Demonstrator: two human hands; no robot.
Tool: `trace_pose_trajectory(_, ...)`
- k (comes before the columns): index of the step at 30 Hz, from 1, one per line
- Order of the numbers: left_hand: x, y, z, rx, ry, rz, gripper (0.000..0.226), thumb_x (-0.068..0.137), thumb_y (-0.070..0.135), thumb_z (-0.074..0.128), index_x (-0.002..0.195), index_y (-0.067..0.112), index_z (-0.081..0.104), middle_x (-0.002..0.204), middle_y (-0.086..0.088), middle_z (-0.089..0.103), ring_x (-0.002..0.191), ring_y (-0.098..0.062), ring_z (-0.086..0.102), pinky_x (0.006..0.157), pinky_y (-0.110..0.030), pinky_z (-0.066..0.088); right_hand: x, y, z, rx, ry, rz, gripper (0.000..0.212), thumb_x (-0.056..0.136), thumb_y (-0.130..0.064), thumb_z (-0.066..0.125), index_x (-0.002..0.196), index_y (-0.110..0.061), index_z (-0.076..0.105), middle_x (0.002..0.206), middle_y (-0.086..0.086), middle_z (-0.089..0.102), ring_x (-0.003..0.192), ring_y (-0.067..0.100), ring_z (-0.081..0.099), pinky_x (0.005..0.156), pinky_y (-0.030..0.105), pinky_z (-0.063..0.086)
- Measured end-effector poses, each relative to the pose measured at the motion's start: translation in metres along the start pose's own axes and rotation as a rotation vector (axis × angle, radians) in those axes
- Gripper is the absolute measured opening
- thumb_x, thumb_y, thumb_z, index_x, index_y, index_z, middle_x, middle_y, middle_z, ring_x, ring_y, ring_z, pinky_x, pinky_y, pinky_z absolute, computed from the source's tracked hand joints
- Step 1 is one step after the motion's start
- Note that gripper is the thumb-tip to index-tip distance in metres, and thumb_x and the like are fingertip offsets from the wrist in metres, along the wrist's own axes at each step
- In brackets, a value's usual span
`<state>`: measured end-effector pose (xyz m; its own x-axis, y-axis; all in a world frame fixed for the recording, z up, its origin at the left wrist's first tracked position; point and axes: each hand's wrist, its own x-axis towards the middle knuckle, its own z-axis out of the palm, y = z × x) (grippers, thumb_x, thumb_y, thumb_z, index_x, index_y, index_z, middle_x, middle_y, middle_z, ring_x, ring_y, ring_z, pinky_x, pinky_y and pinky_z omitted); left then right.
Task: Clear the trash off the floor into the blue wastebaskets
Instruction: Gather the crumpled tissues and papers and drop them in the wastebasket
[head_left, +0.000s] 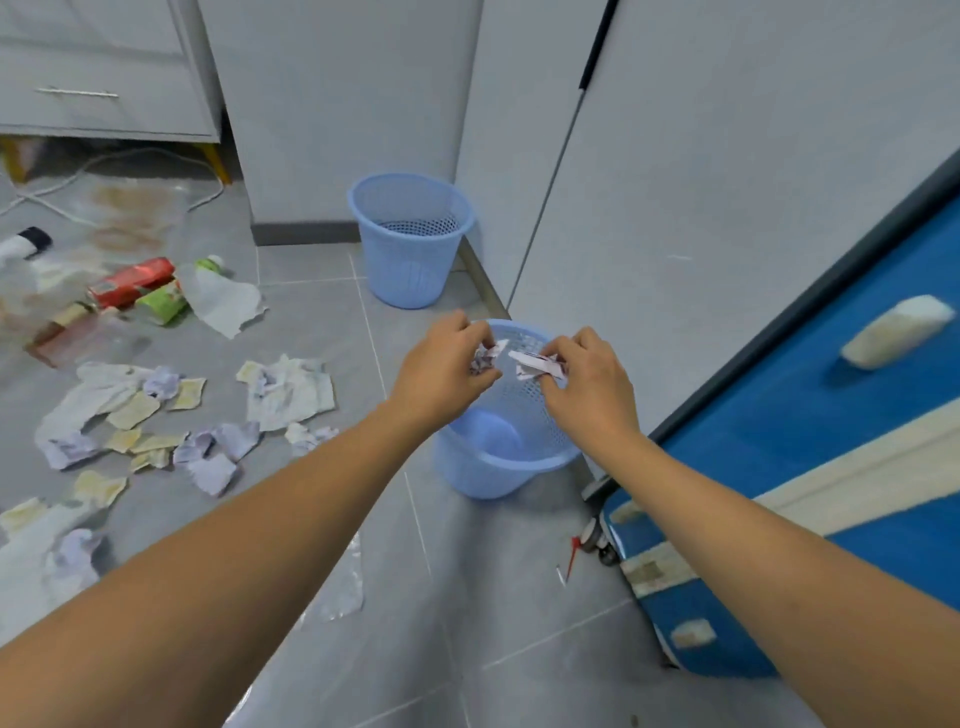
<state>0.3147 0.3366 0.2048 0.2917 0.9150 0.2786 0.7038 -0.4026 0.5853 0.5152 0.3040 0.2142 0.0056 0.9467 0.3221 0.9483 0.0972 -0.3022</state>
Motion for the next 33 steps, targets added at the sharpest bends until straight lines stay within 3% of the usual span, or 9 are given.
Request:
trace_pose_trajectory(6,-0.002,0.009,0.024,0.092,-0.077,-0.018,0.058,0.077,0.051,0.080,0.127,0.025,0.065,0.119,-0.001,0.055,0.121,-0.022,0.047,0.088,-0.037,0.045,-0.013,0.012,0.002,-0.059,-0.196,0.057,0.049,0.076,-0.035,0.065,0.124,-0.027,0.060,0.113,-0.002,0.047,0.109,0.021,0.050,0.075,0.036,0.048)
trace_pose_trajectory(10,-0.030,-0.020,-0.010,0.122,-0.012,-0.040,0.050,0.083,0.052,0.075,0.124,0.026,0.064,0.116,0.001,0.057,0.116,-0.021,0.050,0.083,-0.041,0.050,-0.011,-0.014,0.011,-0.029,-0.131,-0.024,0.043,0.077,-0.018,0.064,0.119,-0.025,0.062,0.113,-0.001,0.050,0.110,0.023,0.050,0.071,0.034,0.045)
trace_pose_trajectory(17,-0.150,-0.121,-0.084,0.137,0.087,-0.265,0.038,0.087,0.053,0.070,0.117,0.030,0.066,0.107,0.006,0.061,0.108,-0.018,0.056,0.079,-0.040,0.051,-0.017,-0.135,0.073,0.191,-0.142,-0.203,0.035,0.076,-0.018,0.062,0.110,-0.023,0.065,0.105,0.000,0.055,0.102,0.024,0.056,0.073,0.040,0.052)
trace_pose_trajectory(25,-0.287,-0.189,-0.107,0.199,0.077,-0.571,0.038,0.089,0.056,0.062,0.119,0.033,0.062,0.107,0.011,0.059,0.105,-0.014,0.056,0.076,-0.038,0.055,-0.086,-0.255,0.156,0.271,-0.382,-0.387,0.035,0.079,-0.019,0.063,0.114,-0.023,0.062,0.111,-0.001,0.053,0.106,0.025,0.054,0.072,0.040,0.052)
trace_pose_trajectory(30,-0.363,-0.184,-0.079,0.244,0.055,-0.604,0.042,0.085,0.057,0.062,0.118,0.030,0.063,0.107,0.007,0.053,0.104,-0.017,0.053,0.068,-0.031,0.049,-0.129,-0.290,0.203,0.223,-0.557,-0.514,0.038,0.084,-0.021,0.065,0.122,-0.024,0.059,0.121,-0.001,0.052,0.112,0.024,0.050,0.073,0.036,0.047)
trace_pose_trajectory(33,-0.389,-0.183,-0.060,0.268,-0.006,-0.629,0.053,0.081,0.061,0.057,0.123,0.030,0.061,0.116,0.004,0.050,0.109,-0.022,0.053,0.070,-0.037,0.052,-0.151,-0.298,0.230,0.171,-0.649,-0.584,0.040,0.085,-0.021,0.065,0.125,-0.023,0.059,0.121,0.001,0.051,0.114,0.027,0.049,0.075,0.040,0.051)
